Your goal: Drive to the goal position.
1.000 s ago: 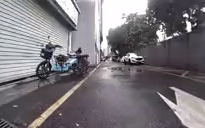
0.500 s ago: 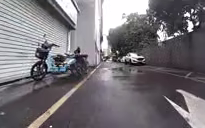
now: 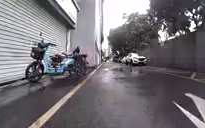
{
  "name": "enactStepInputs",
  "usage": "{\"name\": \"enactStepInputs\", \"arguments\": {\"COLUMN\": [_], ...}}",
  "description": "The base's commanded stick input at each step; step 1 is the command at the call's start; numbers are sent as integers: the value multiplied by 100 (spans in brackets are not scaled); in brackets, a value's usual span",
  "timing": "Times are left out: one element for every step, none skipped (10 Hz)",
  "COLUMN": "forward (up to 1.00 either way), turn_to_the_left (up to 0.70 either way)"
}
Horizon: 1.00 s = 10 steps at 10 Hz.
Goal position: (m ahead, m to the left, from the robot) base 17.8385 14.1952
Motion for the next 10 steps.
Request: {"name": "enactStepInputs", "arguments": {"forward": [45,45,45,45,45,45,45,45,45,45], "turn_to_the_left": [0,0,0,0,0,0,0,0,0,0]}}
